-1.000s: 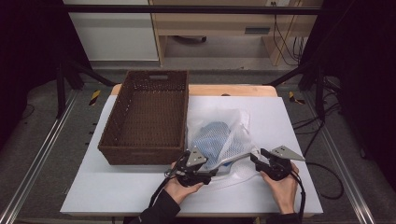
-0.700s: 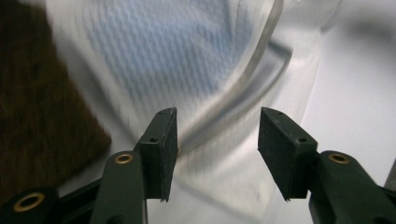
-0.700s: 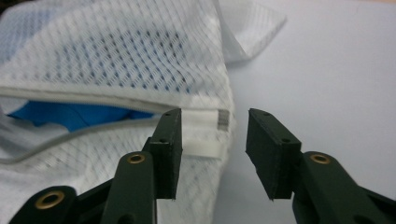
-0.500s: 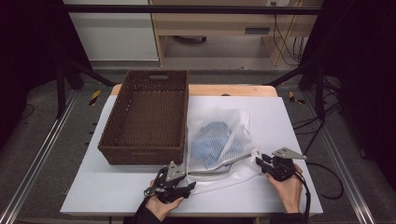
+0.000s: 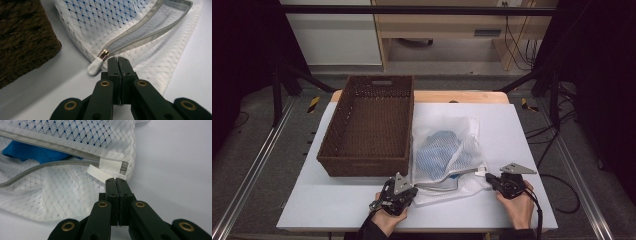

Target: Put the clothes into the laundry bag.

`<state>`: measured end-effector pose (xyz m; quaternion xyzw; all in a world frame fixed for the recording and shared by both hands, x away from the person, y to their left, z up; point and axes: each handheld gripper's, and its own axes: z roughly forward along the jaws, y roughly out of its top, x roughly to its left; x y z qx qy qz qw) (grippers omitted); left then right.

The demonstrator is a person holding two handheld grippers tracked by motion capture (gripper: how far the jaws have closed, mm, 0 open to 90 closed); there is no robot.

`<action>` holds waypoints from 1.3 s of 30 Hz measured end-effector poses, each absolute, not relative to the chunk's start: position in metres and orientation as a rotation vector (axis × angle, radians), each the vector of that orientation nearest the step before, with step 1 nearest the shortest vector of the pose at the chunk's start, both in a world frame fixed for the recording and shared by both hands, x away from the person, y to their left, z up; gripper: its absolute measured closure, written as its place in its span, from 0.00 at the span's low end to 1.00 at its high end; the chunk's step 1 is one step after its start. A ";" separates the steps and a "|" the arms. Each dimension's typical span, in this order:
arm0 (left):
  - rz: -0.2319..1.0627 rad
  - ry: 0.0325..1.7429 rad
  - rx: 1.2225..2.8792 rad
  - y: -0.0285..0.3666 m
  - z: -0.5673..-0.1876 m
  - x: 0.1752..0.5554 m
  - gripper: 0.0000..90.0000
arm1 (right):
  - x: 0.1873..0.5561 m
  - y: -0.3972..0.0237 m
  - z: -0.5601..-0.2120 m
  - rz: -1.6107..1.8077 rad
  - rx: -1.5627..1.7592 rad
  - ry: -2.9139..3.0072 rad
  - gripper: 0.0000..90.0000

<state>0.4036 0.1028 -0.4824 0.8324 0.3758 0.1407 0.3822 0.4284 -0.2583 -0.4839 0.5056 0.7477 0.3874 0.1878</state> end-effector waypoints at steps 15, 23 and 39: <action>0.417 0.967 2.123 0.128 -0.482 0.411 0.99 | 0.401 -0.271 -0.485 1.057 1.453 2.131 0.98; 0.382 0.912 2.055 0.143 -0.474 0.404 0.79 | 0.400 -0.270 -0.475 1.218 1.326 2.050 0.75; 0.468 0.988 1.961 0.202 -0.468 0.394 0.31 | 0.404 -0.280 -0.473 1.270 1.239 1.935 0.35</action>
